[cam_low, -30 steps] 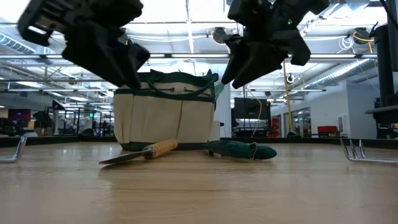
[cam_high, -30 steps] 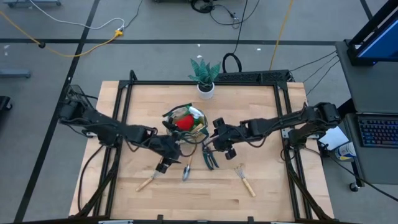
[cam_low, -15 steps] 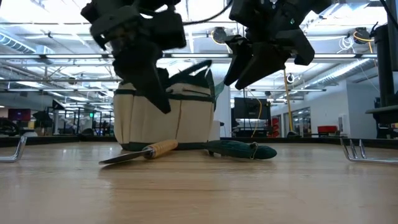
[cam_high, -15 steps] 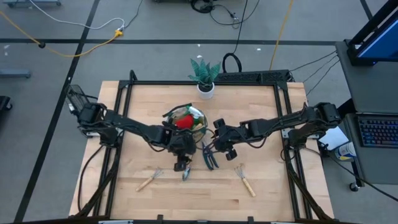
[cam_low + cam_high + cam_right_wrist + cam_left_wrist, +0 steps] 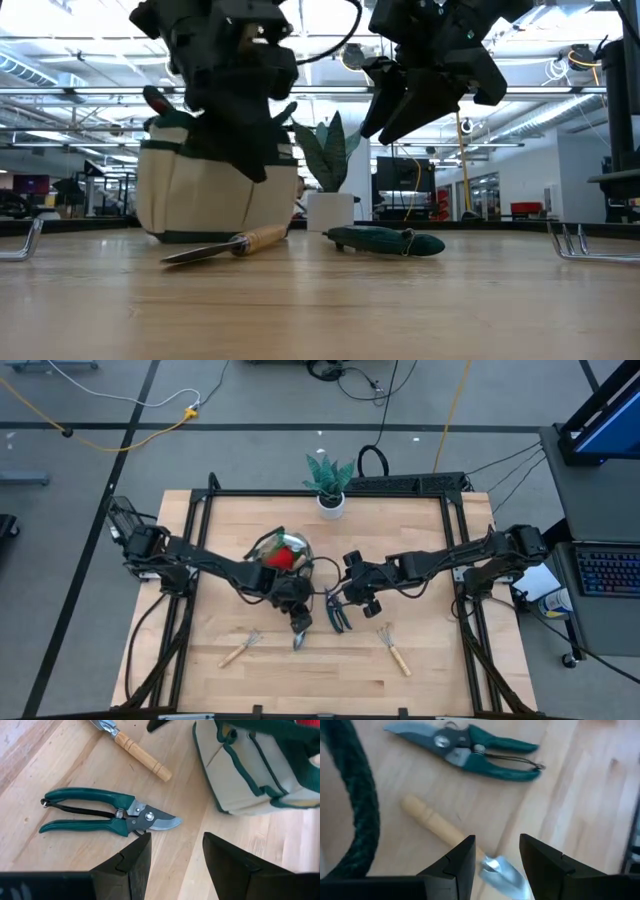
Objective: Pick & Place Garden tools in Gardening bag
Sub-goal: Adjust the brown gardening bag, then put the brown trowel into the brown gardening bag
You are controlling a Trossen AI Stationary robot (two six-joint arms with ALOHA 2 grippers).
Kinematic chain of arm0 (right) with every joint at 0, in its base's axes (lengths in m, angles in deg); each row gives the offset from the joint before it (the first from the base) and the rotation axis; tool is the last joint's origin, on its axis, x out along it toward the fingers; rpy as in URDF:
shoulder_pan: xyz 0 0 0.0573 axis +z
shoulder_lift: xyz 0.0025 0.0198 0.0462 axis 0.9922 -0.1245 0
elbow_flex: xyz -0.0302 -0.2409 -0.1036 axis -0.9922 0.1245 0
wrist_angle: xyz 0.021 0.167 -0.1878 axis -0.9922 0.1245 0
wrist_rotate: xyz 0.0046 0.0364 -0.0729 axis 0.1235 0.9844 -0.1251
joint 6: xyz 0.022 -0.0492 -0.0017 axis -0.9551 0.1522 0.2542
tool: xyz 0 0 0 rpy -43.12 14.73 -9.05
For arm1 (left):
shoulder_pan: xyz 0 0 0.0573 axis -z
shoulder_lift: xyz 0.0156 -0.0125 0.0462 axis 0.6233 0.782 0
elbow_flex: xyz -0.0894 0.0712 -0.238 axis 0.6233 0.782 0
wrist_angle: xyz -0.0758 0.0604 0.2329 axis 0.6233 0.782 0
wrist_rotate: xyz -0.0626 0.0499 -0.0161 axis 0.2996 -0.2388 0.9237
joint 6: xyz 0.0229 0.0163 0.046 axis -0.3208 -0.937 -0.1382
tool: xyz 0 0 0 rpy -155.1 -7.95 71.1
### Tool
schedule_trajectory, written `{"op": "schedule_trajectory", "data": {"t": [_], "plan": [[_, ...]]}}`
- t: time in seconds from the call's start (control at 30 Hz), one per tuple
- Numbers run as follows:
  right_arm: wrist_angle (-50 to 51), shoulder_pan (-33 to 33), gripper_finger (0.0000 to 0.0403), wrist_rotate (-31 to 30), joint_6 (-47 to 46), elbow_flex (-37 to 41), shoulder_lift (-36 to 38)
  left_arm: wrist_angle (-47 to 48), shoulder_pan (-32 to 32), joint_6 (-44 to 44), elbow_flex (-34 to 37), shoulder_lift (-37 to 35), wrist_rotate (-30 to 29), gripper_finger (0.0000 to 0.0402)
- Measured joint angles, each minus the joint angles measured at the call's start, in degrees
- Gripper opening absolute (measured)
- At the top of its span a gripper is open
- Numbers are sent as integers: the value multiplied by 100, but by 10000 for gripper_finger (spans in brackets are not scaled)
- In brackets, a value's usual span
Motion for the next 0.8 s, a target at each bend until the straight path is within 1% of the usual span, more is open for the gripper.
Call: {"op": "schedule_trajectory", "data": {"t": [0.17, 0.3, 0.53, 0.6, 0.7, 0.8], "plan": [[-5, 0, 169, -2, 4, 0, 0, -28, -16, -172, 10, -240, 16, 159], [-28, 0, 169, -1, -26, 0, 0, 192, -49, -230, 11, -599, -230, 159], [-19, 0, 169, -2, 3, 2, 0, 255, 193, 517, 2, -950, -275, 159], [-7, 0, 169, -2, 28, 2, 0, 259, 293, 639, 2, -958, -429, 159], [-9, 0, 169, -2, 166, 2, 0, 474, 408, 890, 2, -956, -861, 159], [-11, 0, 169, -2, 277, 2, 0, 714, 501, 1292, 2, -956, -1155, 158]]}}
